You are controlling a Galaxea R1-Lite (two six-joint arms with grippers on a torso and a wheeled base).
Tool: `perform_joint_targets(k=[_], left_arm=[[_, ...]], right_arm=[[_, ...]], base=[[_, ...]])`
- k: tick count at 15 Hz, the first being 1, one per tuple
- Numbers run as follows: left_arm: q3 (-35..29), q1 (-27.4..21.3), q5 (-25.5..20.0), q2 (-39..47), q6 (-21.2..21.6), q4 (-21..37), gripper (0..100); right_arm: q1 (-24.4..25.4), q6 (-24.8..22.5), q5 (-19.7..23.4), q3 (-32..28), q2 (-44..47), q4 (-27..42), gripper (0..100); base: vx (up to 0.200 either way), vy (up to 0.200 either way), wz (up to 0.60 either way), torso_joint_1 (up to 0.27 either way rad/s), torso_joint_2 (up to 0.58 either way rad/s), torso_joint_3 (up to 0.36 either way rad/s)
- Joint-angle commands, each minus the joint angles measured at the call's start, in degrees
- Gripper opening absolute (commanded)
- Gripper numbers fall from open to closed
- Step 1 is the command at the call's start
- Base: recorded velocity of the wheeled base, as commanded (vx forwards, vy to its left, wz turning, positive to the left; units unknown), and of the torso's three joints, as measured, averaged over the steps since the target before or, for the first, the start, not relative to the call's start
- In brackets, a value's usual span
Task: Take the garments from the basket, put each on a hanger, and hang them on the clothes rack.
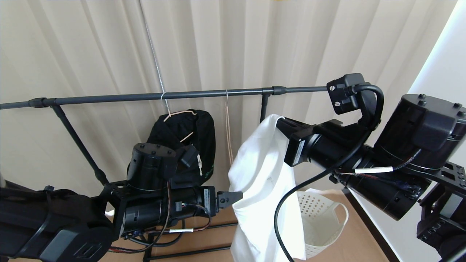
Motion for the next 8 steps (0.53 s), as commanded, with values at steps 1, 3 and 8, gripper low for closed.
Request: perform_joint_targets(k=[1,3,8], left_arm=[[0.02,-0.22,0.09,-0.04,-0.03,-0.02,100],[0.11,-0.93,0.18,0.32,-0.03,-0.02,100],[0.11,-2.6,5.01,3.48,-0.03,-3.1,100]], right_arm=[[1.08,0.01,0.01,0.24,-1.26,0.02,0],[1.43,0.01,0.01,0.59,-1.26,0.02,0],[2.58,0.01,-0.08,0.67,-1.97,0.02,0]], base=[[0.0,0.0,0.0,0.0,0.0,0.0],[0.0,0.0,0.0,0.0,0.0,0.0],[0.0,0.0,0.0,0.0,0.0,0.0]])
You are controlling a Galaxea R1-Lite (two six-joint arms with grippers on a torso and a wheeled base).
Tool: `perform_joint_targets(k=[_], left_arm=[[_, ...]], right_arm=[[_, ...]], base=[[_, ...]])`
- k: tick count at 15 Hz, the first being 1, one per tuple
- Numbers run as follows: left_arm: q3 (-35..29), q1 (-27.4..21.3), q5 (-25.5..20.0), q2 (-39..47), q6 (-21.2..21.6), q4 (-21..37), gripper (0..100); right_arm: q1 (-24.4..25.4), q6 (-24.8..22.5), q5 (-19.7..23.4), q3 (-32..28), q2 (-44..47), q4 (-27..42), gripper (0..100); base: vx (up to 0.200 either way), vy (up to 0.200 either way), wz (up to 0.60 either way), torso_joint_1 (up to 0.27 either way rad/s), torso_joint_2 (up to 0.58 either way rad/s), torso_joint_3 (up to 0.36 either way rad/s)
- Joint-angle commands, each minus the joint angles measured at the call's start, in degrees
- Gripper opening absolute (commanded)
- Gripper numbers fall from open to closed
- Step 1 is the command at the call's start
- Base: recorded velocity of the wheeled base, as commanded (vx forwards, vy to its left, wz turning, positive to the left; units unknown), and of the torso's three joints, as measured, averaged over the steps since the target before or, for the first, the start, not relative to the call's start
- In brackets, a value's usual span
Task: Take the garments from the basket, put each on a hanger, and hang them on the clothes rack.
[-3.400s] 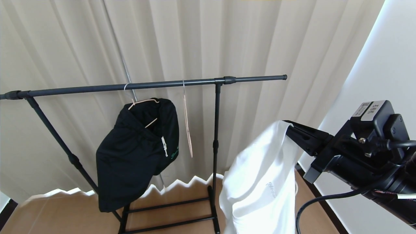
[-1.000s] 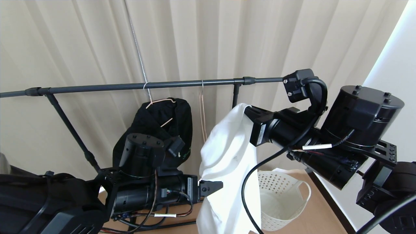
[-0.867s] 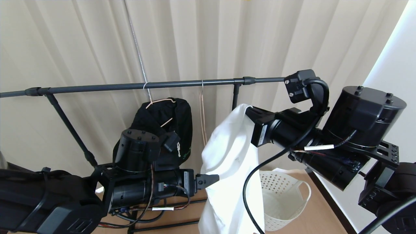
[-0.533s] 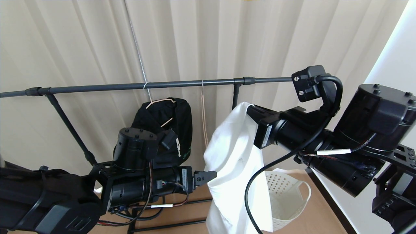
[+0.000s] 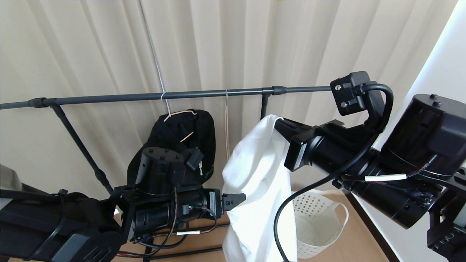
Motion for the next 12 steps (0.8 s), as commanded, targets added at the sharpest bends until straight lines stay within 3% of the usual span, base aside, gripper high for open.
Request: perform_joint_targets(k=[1,5,9,11,12], left_arm=[[0.06,-0.7,1.76,2.15,-0.07,-1.53,100],[0.32,-1.58,3.52,2.85,0.02,-2.14,100],[1.82,-1.93,6.42,4.08,5.47,-2.06,100],[1.82,-1.93,6.77,3.9,5.56,-2.14,100],[1.82,-1.93,6.77,3.73,5.56,-2.14,0]], right_arm=[[0.46,0.01,0.06,0.46,-0.69,-0.09,0],[0.9,-0.08,-0.03,0.72,-2.01,0.0,0],[0.54,-0.08,-0.12,0.37,-2.89,0.0,0],[-1.3,-0.16,-0.12,0.19,-2.71,0.0,0],[-2.27,-0.16,-0.12,0.1,-2.63,0.0,0]], base=[[0.0,0.0,0.0,0.0,0.0,0.0],[0.0,0.0,0.0,0.0,0.0,0.0],[0.0,0.0,0.0,0.0,0.0,0.0],[0.0,0.0,0.0,0.0,0.0,0.0],[0.0,0.0,0.0,0.0,0.0,0.0]])
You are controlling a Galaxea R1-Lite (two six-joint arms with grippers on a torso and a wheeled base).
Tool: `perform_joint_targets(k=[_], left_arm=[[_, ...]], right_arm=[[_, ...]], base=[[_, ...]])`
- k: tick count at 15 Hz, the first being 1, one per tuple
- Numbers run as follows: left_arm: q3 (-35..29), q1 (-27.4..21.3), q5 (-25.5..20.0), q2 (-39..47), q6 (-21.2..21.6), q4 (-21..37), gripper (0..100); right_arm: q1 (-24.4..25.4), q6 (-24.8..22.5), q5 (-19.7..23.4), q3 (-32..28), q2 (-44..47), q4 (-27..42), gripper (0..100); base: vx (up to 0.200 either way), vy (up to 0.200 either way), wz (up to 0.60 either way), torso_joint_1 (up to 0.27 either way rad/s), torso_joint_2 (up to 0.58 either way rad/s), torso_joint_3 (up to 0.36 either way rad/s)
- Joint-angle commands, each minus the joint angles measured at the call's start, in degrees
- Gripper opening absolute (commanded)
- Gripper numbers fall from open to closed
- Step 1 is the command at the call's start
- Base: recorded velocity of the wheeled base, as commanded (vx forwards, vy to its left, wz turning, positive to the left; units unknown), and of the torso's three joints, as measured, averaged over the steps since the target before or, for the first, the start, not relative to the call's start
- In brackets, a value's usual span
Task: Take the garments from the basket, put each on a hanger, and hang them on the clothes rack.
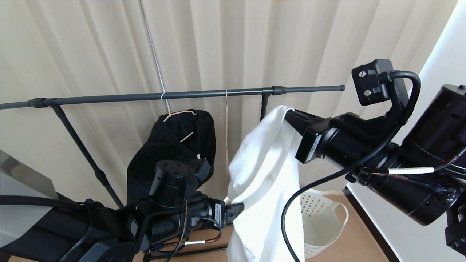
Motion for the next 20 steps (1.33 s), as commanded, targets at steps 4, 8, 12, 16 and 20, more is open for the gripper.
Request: perform_joint_targets(k=[4,8,12,16,20], left_arm=[[0.16,0.0,0.07,-1.07,0.06,0.07,0],[-0.1,0.7,1.12,-5.2,0.41,0.07,0],[-1.6,2.99,4.64,-8.18,0.41,-0.02,0],[-2.39,3.16,7.71,-8.89,-0.12,-2.92,0],[-2.39,3.51,7.8,-10.21,-0.29,-3.27,0]], right_arm=[[-2.95,-0.09,0.0,-0.38,-0.05,-0.03,0],[-5.41,-1.5,0.0,-0.91,0.74,0.5,0],[-5.68,-5.1,-1.14,-1.08,4.08,2.61,0],[-5.5,-4.31,-5.18,-5.3,4.17,21.77,0],[-5.5,-2.82,-5.27,-8.11,3.73,35.39,0]], base=[[0.0,0.0,0.0,0.0,0.0,0.0],[0.0,0.0,0.0,0.0,0.0,0.0],[0.0,0.0,0.0,0.0,0.0,0.0],[0.0,0.0,0.0,0.0,0.0,0.0],[0.0,0.0,0.0,0.0,0.0,0.0]])
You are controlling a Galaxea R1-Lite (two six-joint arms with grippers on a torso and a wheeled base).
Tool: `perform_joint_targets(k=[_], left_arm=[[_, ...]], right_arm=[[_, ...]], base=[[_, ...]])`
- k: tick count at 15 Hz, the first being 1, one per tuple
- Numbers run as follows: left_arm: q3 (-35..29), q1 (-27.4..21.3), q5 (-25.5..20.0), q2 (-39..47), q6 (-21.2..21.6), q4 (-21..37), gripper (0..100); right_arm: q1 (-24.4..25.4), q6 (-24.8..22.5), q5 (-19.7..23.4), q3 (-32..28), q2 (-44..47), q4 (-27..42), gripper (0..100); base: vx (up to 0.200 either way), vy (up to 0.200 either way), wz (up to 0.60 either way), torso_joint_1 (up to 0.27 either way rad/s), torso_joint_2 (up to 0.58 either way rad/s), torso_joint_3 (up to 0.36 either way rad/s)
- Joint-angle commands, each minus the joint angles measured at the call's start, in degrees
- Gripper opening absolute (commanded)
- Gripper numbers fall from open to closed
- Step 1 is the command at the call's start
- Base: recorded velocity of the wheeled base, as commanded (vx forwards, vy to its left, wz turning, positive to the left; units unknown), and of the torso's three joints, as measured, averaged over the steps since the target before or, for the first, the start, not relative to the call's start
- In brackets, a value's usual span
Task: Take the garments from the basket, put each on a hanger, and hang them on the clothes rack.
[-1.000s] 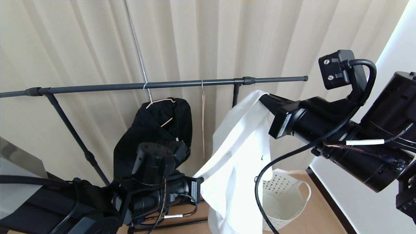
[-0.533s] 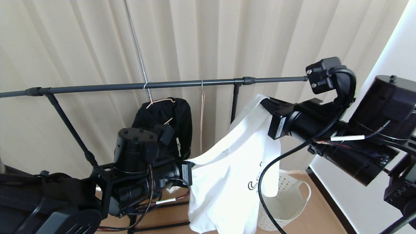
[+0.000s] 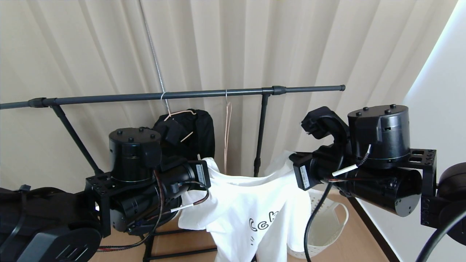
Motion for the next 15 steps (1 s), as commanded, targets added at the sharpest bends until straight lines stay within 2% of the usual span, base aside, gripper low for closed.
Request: perform_joint_targets(k=[1,4,7,10,12,14,15], left_arm=[[-0.07,0.21,0.15,-0.87,-0.04,-0.01,0],[-0.42,0.39,1.38,-0.78,-0.04,-0.09,0],[-0.6,0.39,1.73,-0.78,-0.04,-0.18,0],[-0.6,0.3,1.91,-0.96,0.05,-0.53,0],[-2.27,0.3,2.79,-2.72,0.32,0.61,0],[-6.84,0.21,3.14,-6.32,0.58,9.05,0],[-12.38,0.21,3.23,-7.64,0.84,19.77,0]], right_arm=[[0.03,0.08,-0.05,-1.03,-0.58,3.11,0],[0.12,-0.18,-0.23,-1.12,-1.19,8.82,0],[0.47,-0.97,-0.58,-0.68,-1.19,11.28,0],[0.91,-1.15,-0.58,-1.21,-1.01,10.76,0],[1.09,-0.71,-0.58,-4.02,-1.19,9.79,0],[1.09,0.96,-1.81,-5.43,-2.25,9.7,0],[1.09,1.75,-1.9,-5.95,-3.92,8.82,0]], base=[[0.0,0.0,0.0,0.0,0.0,0.0],[0.0,0.0,0.0,0.0,0.0,0.0],[0.0,0.0,0.0,0.0,0.0,0.0],[0.0,0.0,0.0,0.0,0.0,0.0],[0.0,0.0,0.0,0.0,0.0,0.0],[0.0,0.0,0.0,0.0,0.0,0.0],[0.0,0.0,0.0,0.0,0.0,0.0]])
